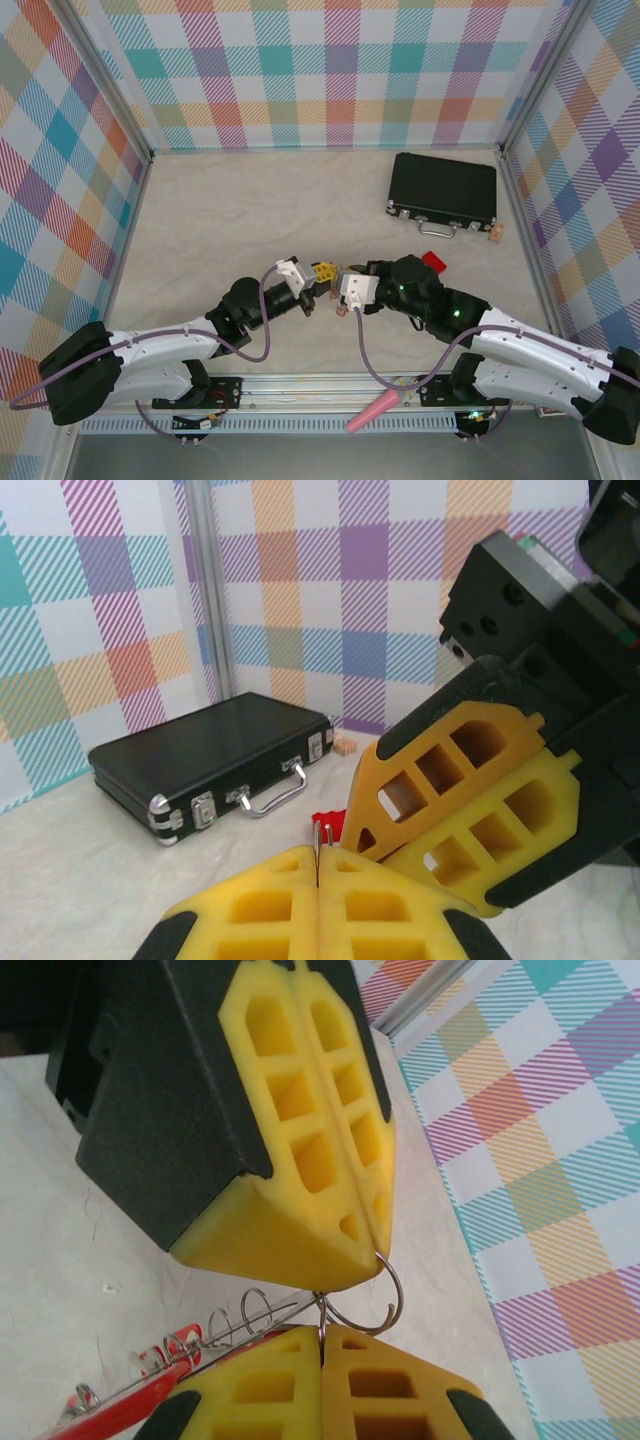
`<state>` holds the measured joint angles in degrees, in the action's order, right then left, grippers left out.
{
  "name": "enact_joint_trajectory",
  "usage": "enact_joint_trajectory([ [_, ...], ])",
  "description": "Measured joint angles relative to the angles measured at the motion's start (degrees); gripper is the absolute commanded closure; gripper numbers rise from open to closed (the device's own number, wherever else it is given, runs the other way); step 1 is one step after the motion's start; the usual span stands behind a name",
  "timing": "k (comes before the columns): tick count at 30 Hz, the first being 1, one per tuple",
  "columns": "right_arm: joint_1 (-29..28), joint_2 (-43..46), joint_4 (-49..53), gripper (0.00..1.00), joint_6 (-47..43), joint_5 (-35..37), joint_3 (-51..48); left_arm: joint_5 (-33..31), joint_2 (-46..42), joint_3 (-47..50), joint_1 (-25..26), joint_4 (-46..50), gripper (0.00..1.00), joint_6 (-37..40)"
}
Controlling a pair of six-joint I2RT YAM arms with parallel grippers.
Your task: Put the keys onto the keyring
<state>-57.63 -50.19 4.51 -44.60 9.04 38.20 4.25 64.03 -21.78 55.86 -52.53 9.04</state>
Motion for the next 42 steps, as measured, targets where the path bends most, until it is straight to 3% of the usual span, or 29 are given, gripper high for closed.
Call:
enact_joint_trajectory([
  [6,-0.22,2.51,0.02,0.79,6.84,0.61,-0.02,0.35,1.62,-1.18,0.0,-3.58,1.0,-3.61],
  [9,-0.22,4.5,0.13,0.63,12.0,1.97,-0.02,0.31,2.32,-1.73,0.0,-5.49,1.0,-4.35],
  [18,-0.22,9.7,-0.31,0.49,29.35,7.28,-2.25,3.15,3.65,-4.61,-2.34,-6.14,1.0,-9.81],
  [22,0.63,9.97,-0.66,0.48,35.87,6.71,-2.97,6.67,4.85,-6.03,-5.11,-6.14,1.0,-14.1],
  [28,9.35,11.54,-2.12,0.46,45.42,-2.45,-2.97,12.22,6.08,-6.36,-9.81,-6.36,1.0,-20.83],
  [34,22.91,9.2,-7.67,0.46,55.76,-18.62,-2.95,17.73,9.14,-6.36,-15.74,-12.72,1.0,-29.11],
  [42,28.57,-2.86,-8.28,0.45,64.32,-31.28,3.06,22.16,11.34,-6.36,-18.49,-17.0,1.0,-34.58],
])
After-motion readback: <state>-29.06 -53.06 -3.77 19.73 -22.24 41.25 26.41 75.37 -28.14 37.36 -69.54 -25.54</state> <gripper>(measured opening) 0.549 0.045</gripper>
